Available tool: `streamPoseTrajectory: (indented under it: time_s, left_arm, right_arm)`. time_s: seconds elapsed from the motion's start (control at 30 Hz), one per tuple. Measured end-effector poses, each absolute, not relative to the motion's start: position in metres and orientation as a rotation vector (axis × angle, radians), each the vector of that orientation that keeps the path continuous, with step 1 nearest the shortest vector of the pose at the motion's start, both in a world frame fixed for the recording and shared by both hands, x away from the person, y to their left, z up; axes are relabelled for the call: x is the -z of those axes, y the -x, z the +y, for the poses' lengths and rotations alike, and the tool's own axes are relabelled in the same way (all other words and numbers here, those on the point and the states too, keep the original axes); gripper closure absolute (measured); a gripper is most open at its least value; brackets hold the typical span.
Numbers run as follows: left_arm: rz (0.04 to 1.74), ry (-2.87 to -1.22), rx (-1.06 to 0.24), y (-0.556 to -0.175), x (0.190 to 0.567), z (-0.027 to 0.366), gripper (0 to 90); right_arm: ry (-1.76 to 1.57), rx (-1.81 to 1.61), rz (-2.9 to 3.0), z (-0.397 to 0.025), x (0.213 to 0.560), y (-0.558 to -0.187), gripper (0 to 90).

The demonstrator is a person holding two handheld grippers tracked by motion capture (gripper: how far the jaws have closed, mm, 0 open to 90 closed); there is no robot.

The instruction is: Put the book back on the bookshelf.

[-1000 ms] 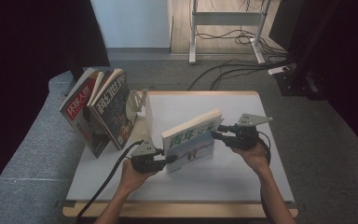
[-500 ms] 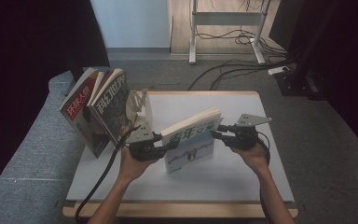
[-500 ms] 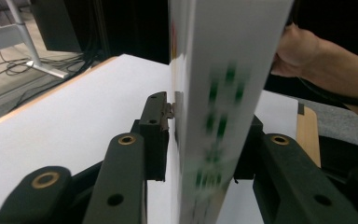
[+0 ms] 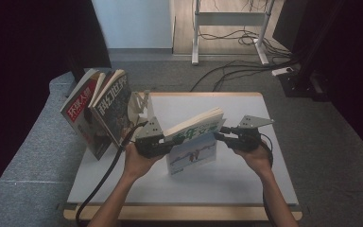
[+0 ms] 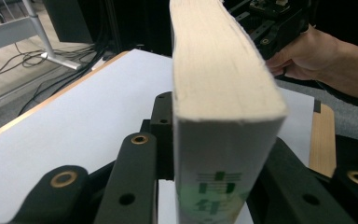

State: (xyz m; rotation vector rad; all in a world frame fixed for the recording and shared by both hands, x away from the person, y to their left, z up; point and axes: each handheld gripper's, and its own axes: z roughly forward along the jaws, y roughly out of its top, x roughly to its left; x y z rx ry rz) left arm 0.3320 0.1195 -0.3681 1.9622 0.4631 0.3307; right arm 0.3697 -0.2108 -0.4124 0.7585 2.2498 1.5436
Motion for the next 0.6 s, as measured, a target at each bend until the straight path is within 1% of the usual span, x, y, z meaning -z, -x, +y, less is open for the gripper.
streamPoseTrajectory:
  time_s: [0.1,0.23,0.4,0.53,0.57,0.6]
  left_arm:
    - [0.455,-1.97,-0.332,-0.332,0.367,0.119,73.2]
    - [0.452,-1.975,-0.313,-0.333,0.367,0.12,73.4]
    - [0.442,-1.983,-0.305,-0.334,0.366,0.12,73.4]
    - [0.445,-1.98,-0.308,-0.334,0.367,0.121,73.3]
    - [0.445,-1.98,-0.308,-0.334,0.367,0.121,73.3]
    - [0.448,-1.981,-0.31,-0.335,0.367,0.121,73.3]
  right_arm:
    - [-0.758,-1.548,2.25,-0.212,0.413,-0.369,62.6]
    - [-0.792,-1.518,2.233,-0.217,0.417,-0.368,56.9]
    - [-0.906,-1.41,2.187,-0.231,0.43,-0.366,44.6]
    - [-0.991,-1.301,2.188,-0.245,0.449,-0.364,35.2]
    - [-0.991,-1.301,2.188,-0.245,0.449,-0.364,35.2]
    - [-1.029,-1.251,2.182,-0.252,0.459,-0.363,28.1]
